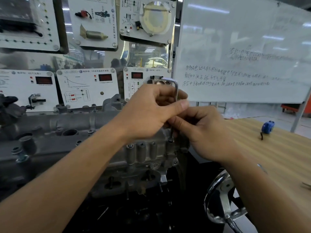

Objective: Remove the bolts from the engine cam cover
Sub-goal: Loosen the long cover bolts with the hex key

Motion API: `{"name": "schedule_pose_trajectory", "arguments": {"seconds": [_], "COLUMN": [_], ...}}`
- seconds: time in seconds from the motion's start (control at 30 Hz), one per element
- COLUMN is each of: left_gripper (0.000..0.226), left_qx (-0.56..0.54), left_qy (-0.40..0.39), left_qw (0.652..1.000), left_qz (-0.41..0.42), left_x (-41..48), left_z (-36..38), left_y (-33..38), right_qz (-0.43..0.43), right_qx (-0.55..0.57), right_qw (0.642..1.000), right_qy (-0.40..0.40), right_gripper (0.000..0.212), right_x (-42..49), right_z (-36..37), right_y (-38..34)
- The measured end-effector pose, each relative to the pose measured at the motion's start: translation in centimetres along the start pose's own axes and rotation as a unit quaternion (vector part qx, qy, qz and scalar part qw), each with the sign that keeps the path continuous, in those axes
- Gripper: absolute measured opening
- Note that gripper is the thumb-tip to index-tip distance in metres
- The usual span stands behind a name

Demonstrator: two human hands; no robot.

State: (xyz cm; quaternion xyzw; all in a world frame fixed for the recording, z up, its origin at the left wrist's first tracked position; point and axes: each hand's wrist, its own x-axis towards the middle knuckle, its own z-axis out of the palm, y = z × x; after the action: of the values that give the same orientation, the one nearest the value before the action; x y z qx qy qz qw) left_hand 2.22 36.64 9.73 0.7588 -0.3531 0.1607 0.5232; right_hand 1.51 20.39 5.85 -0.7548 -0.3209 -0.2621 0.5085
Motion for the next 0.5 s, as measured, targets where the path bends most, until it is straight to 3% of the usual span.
{"name": "schedule_pose_trajectory", "arguments": {"seconds": [0.1, 0.17, 0.3, 0.4, 0.5], "left_gripper": [0.017, 0.015, 0.003, 0.026, 0.029], "left_qx": [-0.034, -0.044, 0.004, 0.023, -0.001], "left_qy": [-0.054, -0.031, 0.048, 0.105, 0.104], "left_qw": [0.998, 0.999, 0.998, 0.994, 0.995], "left_qz": [-0.003, 0.005, 0.033, 0.030, 0.012], "left_x": [-0.4, -0.5, -0.3, 0.0, -0.1], "left_z": [-0.5, -0.4, 0.0, 0.4, 0.4], "left_y": [-0.2, -0.1, 0.5, 0.2, 0.1], "right_qz": [0.009, 0.005, 0.001, 0.025, 0.033], "right_qx": [0.009, 0.000, 0.018, 0.049, 0.032], "right_qw": [0.998, 0.997, 1.000, 0.996, 0.998], "right_qy": [-0.069, -0.083, -0.001, 0.070, 0.051], "right_gripper": [0.025, 0.028, 0.024, 0.025, 0.021], "right_x": [0.0, 0.0, -0.1, -0.1, -0.1], "right_z": [-0.6, -0.7, 0.3, 0.9, 0.6], "right_y": [-0.3, -0.4, -0.1, 0.2, 0.1]}}
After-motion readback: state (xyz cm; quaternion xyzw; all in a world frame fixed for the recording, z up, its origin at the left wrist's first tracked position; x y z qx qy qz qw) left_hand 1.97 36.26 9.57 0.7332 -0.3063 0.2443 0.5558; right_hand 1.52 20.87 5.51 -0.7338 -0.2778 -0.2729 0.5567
